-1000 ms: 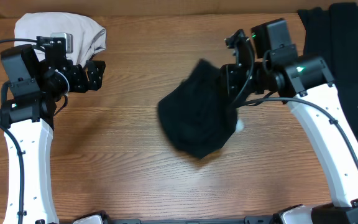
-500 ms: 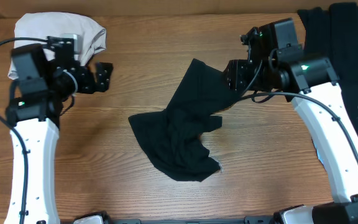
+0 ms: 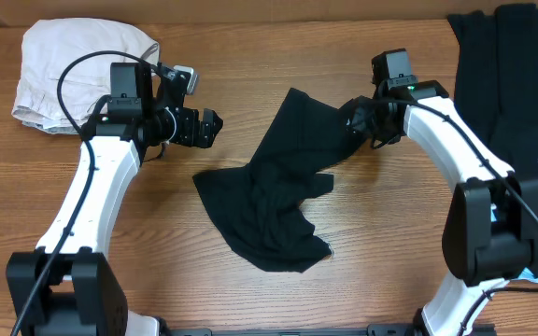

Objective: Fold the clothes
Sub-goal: 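Pull the black garment with the right gripper to the table center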

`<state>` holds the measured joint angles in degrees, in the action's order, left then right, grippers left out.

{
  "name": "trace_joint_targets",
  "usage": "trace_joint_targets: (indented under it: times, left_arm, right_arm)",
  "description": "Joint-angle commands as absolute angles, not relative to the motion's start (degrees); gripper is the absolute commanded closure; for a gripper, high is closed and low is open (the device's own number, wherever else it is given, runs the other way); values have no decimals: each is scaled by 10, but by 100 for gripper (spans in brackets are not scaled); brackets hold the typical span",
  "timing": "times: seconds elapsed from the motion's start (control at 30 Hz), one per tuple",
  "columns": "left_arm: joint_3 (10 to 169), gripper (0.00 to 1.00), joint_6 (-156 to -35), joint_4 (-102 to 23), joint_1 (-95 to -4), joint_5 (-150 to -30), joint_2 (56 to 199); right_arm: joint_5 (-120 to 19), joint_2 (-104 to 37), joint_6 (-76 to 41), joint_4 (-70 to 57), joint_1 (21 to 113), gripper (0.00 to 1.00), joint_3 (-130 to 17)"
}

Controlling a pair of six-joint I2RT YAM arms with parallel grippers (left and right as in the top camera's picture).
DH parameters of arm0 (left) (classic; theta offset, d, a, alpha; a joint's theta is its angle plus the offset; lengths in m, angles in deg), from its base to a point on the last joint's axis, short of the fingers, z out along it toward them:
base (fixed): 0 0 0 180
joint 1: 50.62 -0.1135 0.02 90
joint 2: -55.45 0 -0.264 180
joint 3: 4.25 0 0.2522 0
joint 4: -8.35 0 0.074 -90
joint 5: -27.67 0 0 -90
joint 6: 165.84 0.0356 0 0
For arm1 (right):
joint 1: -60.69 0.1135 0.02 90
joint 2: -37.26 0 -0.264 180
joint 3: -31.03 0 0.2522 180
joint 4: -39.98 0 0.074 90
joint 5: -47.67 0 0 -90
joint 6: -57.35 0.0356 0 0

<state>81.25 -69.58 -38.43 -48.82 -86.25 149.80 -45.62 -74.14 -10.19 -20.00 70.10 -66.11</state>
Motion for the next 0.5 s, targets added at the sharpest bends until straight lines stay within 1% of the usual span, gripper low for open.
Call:
trace_joint_targets:
  times: [0.0, 0.17, 0.23, 0.3, 0.33, 0.4, 0.47]
  left_arm:
    - [823, 4, -683, -384, -485, -857, 1518]
    - [823, 4, -683, -382, -485, -857, 1519]
    - [823, 4, -683, -381, -485, -857, 1519]
    - [823, 4, -683, -382, -485, -857, 1519]
    - [823, 4, -683, -381, -485, -857, 1519]
    - [823, 5, -681, -379, -485, -857, 1519]
    - [823, 6, -681, -376, -485, -857, 1519]
  right_arm:
    - [-483, -774, -97, -199, 694, 43, -651]
    - [-513, -808, -99, -188, 697, 44, -642]
    - [-514, -820, -99, -189, 698, 49, -641]
    - [-514, -825, -101, -188, 698, 63, -641]
    - [-514, -825, -101, -185, 698, 80, -642]
    - [-515, -821, -101, -180, 692, 96, -644]
    - [-515, -816, -101, -189, 686, 96, -654]
